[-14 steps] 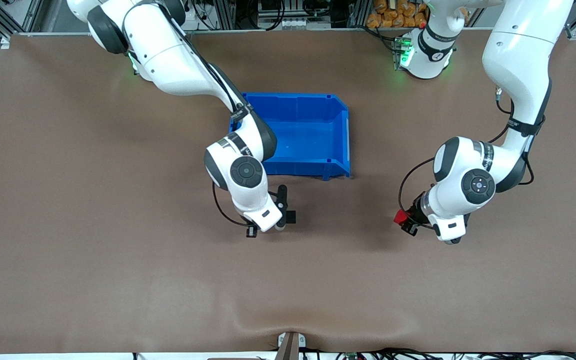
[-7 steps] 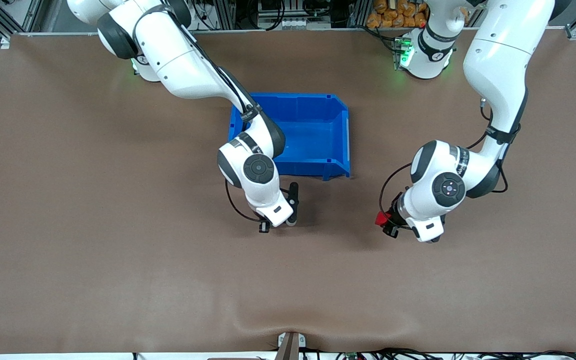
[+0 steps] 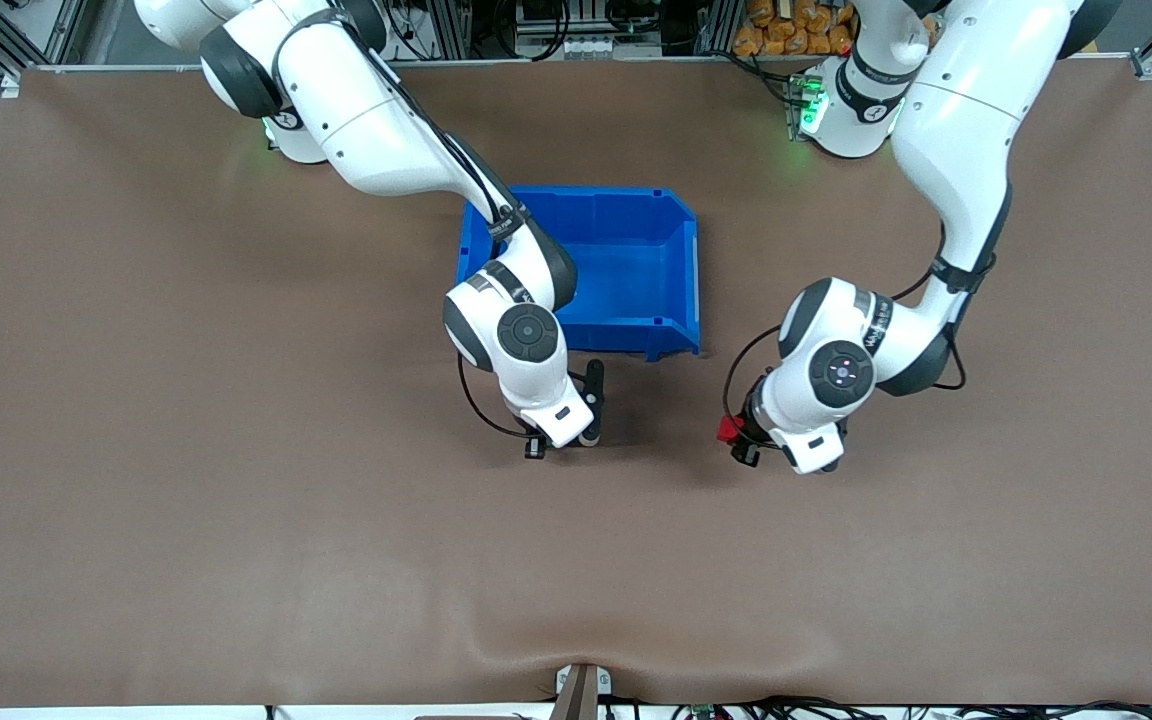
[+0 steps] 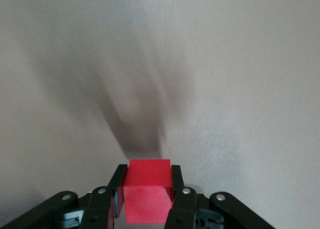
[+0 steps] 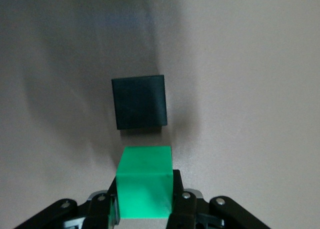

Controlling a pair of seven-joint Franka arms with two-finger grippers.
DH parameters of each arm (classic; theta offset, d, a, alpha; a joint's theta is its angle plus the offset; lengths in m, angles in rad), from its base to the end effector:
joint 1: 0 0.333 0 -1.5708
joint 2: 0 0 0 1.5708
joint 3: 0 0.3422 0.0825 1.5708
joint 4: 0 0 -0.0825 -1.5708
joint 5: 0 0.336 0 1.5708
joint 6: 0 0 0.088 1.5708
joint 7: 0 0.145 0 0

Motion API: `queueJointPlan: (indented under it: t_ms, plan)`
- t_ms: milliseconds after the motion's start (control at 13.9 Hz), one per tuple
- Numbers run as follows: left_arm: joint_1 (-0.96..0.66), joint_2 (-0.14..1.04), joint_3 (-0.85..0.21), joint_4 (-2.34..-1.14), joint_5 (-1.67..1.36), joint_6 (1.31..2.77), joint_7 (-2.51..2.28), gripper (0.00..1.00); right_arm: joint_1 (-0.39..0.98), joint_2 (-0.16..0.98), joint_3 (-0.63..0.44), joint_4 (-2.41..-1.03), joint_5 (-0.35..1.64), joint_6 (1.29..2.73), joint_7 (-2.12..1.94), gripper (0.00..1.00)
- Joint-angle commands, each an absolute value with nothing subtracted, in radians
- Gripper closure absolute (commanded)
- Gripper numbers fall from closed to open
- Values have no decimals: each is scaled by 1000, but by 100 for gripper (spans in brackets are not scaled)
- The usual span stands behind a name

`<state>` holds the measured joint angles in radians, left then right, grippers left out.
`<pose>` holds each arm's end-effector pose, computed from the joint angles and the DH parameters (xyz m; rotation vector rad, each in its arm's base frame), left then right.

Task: Attach green and red cubes to black cube
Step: 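Lower the green cube against the black cube and open the right gripper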

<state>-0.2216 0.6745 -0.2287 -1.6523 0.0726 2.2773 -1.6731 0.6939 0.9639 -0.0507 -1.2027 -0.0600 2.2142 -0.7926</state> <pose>0.6049 -0.2673 0.2381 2.5582 1.7899 -0.1442 0.5940 0.4539 0.2003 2.2367 2.0700 0.0634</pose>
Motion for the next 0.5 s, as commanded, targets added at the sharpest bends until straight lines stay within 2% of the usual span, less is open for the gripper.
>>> queueJointPlan:
  t_ms: [0,432]
  plan:
    - [-245,693,-219,-1605,87,2258,-1703,100,699,979,-54,-1203,-55,2214,-772,100]
    - [-279,707,-219,-1585,87,2258,-1704,100,713,1003,-54,-1201,-55,2284,-770,100]
